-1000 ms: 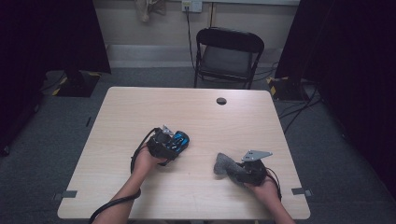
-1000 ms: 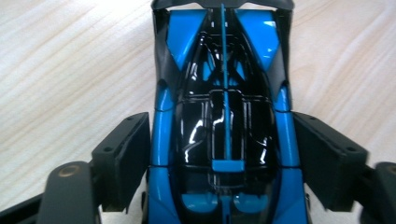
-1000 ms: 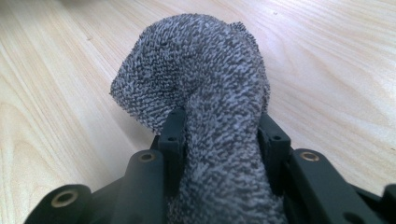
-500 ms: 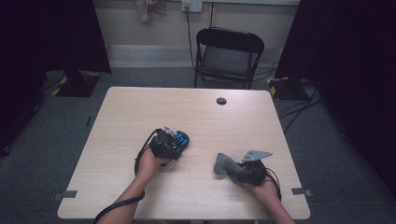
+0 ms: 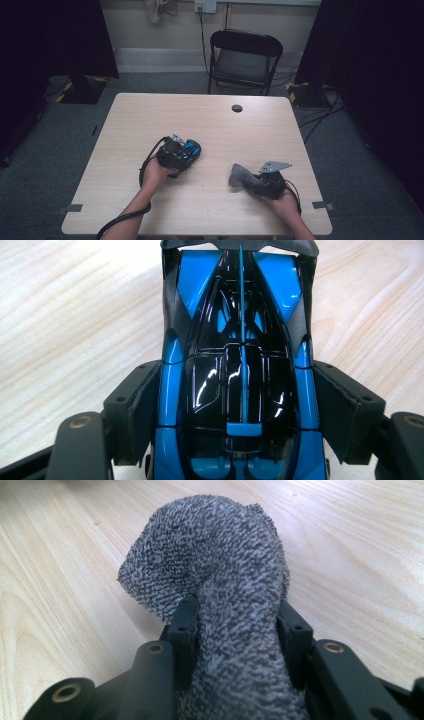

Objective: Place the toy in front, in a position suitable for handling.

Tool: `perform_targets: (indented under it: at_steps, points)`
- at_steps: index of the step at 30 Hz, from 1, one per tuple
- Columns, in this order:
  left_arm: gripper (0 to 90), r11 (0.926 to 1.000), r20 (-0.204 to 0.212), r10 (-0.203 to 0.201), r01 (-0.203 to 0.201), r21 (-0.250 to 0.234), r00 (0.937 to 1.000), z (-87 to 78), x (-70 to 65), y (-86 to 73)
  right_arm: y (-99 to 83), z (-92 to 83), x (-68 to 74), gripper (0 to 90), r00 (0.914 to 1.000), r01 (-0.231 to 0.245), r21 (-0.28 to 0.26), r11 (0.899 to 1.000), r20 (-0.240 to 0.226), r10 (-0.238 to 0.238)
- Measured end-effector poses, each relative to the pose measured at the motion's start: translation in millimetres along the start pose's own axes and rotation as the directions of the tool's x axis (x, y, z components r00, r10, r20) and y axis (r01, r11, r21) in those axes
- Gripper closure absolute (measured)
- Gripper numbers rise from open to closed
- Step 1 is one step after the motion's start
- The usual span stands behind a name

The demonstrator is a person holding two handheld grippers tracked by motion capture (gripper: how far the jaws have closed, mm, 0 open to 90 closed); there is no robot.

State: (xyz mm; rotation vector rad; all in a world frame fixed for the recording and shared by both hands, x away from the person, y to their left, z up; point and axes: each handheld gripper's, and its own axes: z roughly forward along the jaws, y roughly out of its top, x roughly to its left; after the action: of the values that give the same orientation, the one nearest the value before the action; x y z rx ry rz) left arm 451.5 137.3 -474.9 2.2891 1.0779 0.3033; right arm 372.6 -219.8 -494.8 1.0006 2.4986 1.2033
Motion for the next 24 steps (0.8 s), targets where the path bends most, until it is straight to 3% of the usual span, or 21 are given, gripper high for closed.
perform_targets:
  at_steps: [11,15,24]
  points:
    - [26.2,0.9991,-0.005,0.041,-0.040,0.010,0.9992,-13.9,-2.6,15.5,-0.1,-0.1,-0.2,61.2,1.0000,-0.003,-0.001,1.000,-0.002,0.003]
    - [26.2,0.9984,0.015,0.056,-0.056,0.008,0.9983,-15.0,-9.4,24.8,-0.2,0.0,-0.4,61.2,1.0000,-0.004,-0.001,1.000,-0.004,0.004]
    - [26.2,0.9932,0.055,0.113,-0.114,0.019,0.9920,4.5,-34.9,41.6,-0.2,0.0,-0.3,61.2,1.0000,-0.003,-0.001,1.000,-0.003,0.003]
